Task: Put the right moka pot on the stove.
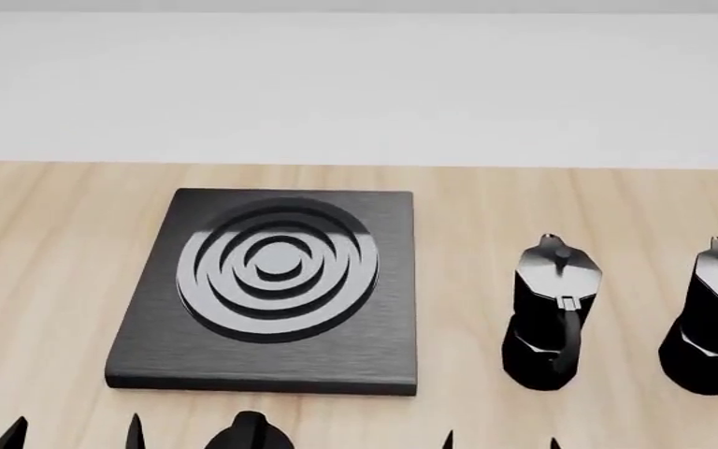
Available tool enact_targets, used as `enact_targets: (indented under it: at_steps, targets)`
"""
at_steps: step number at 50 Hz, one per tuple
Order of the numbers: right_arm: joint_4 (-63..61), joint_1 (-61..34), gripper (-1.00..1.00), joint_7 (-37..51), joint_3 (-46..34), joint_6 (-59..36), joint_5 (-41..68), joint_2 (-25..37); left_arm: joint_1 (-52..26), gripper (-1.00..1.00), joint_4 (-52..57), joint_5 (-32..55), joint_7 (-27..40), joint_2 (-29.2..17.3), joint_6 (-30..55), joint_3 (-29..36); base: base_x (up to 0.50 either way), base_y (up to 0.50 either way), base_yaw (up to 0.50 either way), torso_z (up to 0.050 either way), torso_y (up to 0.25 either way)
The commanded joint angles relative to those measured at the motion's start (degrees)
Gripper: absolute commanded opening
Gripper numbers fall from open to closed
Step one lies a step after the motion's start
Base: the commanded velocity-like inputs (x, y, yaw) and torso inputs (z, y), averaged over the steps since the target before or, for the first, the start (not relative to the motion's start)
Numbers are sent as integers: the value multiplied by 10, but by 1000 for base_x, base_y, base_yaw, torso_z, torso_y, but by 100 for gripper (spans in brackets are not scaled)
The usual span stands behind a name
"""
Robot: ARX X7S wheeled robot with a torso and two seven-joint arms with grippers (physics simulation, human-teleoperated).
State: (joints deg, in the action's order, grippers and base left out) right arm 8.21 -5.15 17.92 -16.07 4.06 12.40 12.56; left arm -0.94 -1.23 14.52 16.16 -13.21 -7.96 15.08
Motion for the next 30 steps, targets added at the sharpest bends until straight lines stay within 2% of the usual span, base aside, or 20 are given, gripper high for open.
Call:
enact_targets:
  at_steps: [1, 7, 11, 18, 30]
  targets:
    - [-12, -2, 100, 3, -4, -14, 2, 5, 0, 100, 3, 1, 4, -4, 7, 5, 74, 0, 0, 0, 0]
    - [-84, 5, 100, 17, -4, -62, 6, 20, 5, 100, 41, -3, 18, -17, 41, 5, 0, 0, 0, 0, 0]
    - [-156, 8, 100, 33, -6, -127, 4, 38, 20, 100, 168, 30, 32, -52, 139, 2, 0, 0, 0, 0, 3]
    - [-253, 12, 100, 48, 9, -200, 24, 66, 15, 100, 296, 64, 60, -89, 237, -18, 0, 0, 0, 0, 0]
    - [-431, -1, 100, 76, 31, -351, 58, 119, -55, 100, 506, 202, 130, -152, 441, -86, 0, 0, 0, 0, 0]
